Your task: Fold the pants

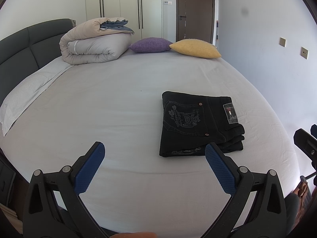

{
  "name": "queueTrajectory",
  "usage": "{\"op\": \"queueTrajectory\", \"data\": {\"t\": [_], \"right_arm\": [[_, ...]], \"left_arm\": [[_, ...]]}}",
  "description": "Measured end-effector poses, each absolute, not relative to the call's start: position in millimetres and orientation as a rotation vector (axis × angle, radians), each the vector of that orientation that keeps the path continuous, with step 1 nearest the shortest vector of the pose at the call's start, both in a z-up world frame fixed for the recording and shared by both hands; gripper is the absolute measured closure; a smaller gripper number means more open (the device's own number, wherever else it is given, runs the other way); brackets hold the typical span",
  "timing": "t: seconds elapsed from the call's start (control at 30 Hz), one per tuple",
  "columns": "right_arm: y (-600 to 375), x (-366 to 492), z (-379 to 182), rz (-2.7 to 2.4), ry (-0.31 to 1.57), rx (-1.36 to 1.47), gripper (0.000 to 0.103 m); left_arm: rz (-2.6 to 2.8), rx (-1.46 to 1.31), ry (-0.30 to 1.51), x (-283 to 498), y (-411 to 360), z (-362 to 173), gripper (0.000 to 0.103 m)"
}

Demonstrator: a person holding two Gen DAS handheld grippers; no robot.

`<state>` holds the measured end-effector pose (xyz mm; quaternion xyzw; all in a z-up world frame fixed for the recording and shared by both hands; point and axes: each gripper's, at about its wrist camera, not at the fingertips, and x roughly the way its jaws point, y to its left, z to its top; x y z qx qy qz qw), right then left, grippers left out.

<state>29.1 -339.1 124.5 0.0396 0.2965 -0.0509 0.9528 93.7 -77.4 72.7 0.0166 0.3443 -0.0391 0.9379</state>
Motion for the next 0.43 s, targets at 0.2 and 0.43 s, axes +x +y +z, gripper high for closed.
{"op": "queueTrajectory", "data": {"t": [0.2, 0.43], "right_arm": [[-343, 29, 120, -0.096, 0.612, 0.081, 0.0], [-346, 27, 117, -0.096, 0.618, 0.086, 0.0]], "left_arm": [[-0.081, 0.03, 0.711, 93, -77, 69, 0.0], [-0.094, 0.021, 0.72, 92, -73, 62, 0.0]]}}
